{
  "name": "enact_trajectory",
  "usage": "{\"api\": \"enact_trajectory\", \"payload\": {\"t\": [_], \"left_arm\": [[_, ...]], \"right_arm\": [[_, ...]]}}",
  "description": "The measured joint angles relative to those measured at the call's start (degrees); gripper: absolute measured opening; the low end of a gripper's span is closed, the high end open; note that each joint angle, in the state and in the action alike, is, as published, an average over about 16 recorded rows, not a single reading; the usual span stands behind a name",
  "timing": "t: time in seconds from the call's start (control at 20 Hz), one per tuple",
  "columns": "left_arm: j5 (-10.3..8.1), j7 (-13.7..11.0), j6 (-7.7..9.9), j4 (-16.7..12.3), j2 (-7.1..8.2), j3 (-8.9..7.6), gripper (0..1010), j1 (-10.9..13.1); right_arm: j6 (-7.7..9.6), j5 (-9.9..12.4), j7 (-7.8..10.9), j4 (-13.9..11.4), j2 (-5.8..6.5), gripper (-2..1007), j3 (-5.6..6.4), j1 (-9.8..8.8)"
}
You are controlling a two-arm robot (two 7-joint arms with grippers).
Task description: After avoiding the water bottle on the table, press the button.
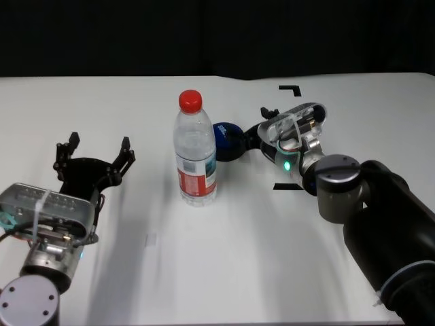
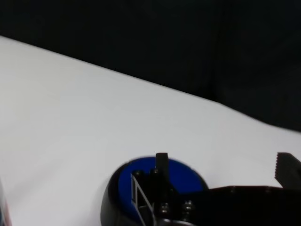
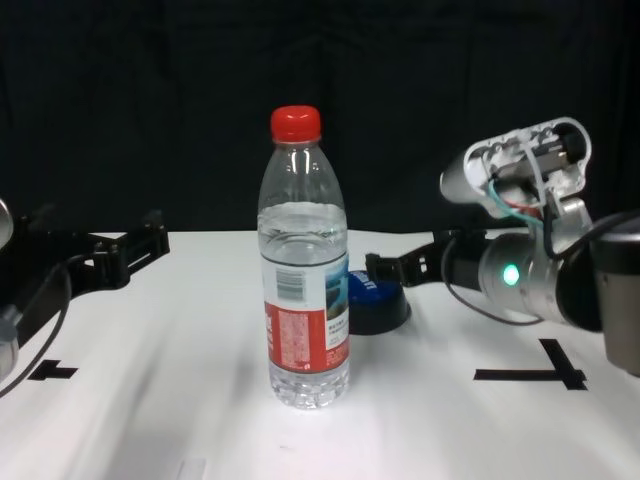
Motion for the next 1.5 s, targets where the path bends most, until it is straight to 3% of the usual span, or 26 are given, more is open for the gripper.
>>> {"api": "enact_trajectory", "payload": {"t": [0.55,1.5], "left_arm": [[0.00,0.0,0.00,0.0,0.00,0.00,1003,0.0],[0.00,0.0,0.00,0.0,0.00,0.00,1003,0.0]], "right_arm": [[0.22,1.2,-0.08,-7.7,1.09,1003,0.67,-3.04],[3.19,3.3,-0.43,-23.1,4.39,1003,1.86,-12.62]]}}
